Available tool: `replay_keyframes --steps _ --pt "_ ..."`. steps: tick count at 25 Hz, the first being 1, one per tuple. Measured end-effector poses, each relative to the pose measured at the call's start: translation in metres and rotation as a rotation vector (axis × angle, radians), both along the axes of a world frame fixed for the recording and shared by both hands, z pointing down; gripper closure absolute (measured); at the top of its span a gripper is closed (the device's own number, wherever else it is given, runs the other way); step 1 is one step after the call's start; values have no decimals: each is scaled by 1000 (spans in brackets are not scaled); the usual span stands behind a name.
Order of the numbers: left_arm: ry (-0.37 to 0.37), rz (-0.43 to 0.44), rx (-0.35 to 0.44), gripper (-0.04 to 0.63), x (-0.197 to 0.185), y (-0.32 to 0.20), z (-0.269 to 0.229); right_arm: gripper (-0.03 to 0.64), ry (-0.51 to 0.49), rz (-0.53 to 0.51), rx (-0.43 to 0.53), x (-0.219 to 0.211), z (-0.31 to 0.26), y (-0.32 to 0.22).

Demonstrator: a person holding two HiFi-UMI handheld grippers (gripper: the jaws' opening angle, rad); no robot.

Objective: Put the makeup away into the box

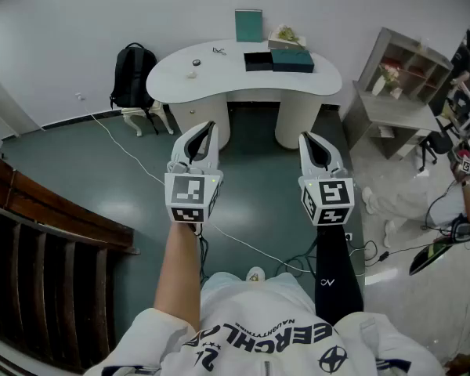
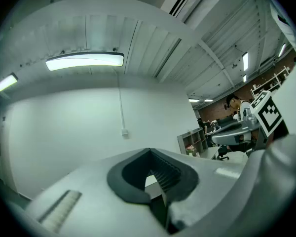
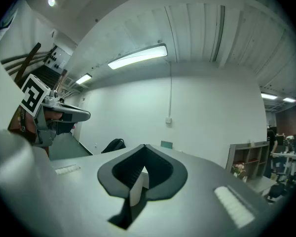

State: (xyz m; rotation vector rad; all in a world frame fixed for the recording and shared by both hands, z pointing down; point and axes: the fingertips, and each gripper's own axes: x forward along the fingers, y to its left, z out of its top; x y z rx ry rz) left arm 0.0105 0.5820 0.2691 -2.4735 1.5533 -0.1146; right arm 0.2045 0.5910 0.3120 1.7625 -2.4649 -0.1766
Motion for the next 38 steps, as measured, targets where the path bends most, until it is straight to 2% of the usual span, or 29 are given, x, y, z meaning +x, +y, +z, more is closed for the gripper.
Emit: replay_keyframes --steps 9,13,20,25,26,28,38 --pt "7 2 -10 589 0 1 7 586 3 -7 10 -3 3 1" --pt "-8 -7 29 589 -4 -1 5 586 6 -5 11 -5 6 -2" --pt "-2 -2 32 589 -21 -11 10 586 12 -6 -12 -21 19 -14" --pt "-2 8 43 589 -44 -30 7 579 17 65 14 -35 12 -32" --pt "0 9 42 589 -49 -36 6 540 13 72 23 -39 8 -36" --pt "4 14 38 589 -61 -45 5 420 -4 60 35 -53 3 -44" --pt "15 25 36 589 -112 -76 3 393 -2 25 31 -119 6 -68"
